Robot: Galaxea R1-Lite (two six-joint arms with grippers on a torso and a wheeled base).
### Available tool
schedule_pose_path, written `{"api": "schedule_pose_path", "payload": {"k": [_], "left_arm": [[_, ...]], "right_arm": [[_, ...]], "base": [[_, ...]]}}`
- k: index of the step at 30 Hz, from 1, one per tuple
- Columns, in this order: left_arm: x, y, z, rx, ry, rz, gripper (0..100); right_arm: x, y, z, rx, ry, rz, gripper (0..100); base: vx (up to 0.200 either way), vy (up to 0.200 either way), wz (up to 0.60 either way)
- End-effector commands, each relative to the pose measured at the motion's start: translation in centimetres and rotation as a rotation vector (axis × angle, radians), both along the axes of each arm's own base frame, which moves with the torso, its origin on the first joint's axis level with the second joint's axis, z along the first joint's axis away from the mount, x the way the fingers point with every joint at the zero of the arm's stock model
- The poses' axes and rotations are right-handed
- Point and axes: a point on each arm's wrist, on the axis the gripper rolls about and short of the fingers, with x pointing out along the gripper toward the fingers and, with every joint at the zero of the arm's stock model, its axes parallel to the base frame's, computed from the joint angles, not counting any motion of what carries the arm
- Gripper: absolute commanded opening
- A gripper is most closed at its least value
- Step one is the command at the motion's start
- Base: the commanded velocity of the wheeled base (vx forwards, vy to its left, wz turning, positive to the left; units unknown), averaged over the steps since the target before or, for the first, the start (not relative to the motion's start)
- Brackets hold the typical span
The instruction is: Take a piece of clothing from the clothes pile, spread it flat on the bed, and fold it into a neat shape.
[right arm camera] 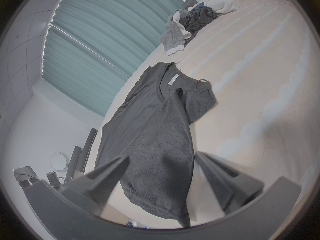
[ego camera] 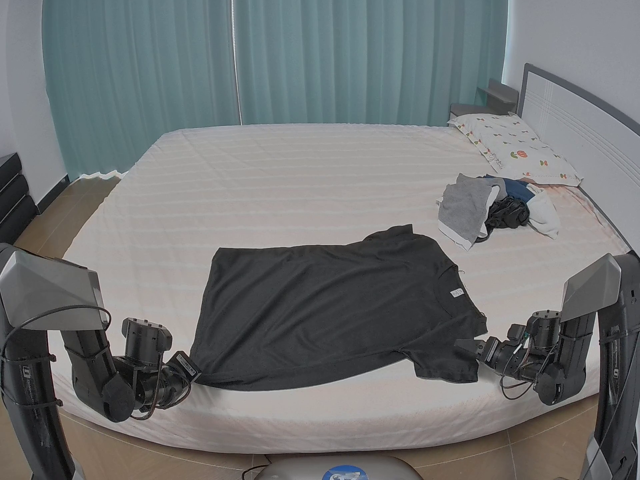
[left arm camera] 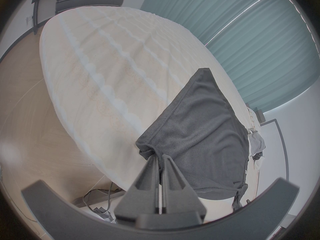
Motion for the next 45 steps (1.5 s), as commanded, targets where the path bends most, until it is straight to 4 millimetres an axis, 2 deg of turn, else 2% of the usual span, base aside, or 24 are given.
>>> {"api": "schedule_pose_path", "payload": {"k": [1, 8, 11, 14, 18, 25, 36, 45], "left_arm": [[0.0, 0.0, 0.0, 0.0, 0.001, 0.0, 0], [0.0, 0.0, 0.0, -0.002, -0.003, 0.001, 0], [0.1, 0.0, 0.0, -0.003, -0.011, 0.002, 0], [0.1, 0.1, 0.1, -0.003, -0.012, 0.005, 0], [0.1, 0.1, 0.2, 0.0, -0.016, 0.007, 0], [-0.6, 0.3, 0.7, 0.034, -0.025, -0.016, 0], [-1.7, 0.6, 0.6, 0.168, -0.044, -0.05, 0], [-3.0, 0.6, 0.2, 0.275, -0.004, -0.108, 0]], "right_arm": [[-0.1, 0.1, -0.3, -0.005, 0.001, 0.003, 0], [-0.5, -0.5, -0.1, -0.013, 0.008, -0.012, 0], [-1.2, -1.2, 0.7, -0.01, 0.012, -0.034, 0], [-2.5, -1.8, 2.0, 0.002, 0.02, -0.037, 0], [-3.3, -1.9, 2.5, 0.01, 0.034, -0.028, 0], [-6.0, -2.1, 3.9, -0.002, 0.064, -0.017, 0], [-9.8, -3.0, 3.7, -0.056, 0.142, 0.039, 0], [-10.0, -3.8, 3.6, -0.072, 0.149, 0.014, 0]], "base": [[0.0, 0.0, 0.0], [0.0, 0.0, 0.0], [0.0, 0.0, 0.0], [0.0, 0.0, 0.0], [0.0, 0.0, 0.0], [0.0, 0.0, 0.0], [0.0, 0.0, 0.0], [0.0, 0.0, 0.0]]}}
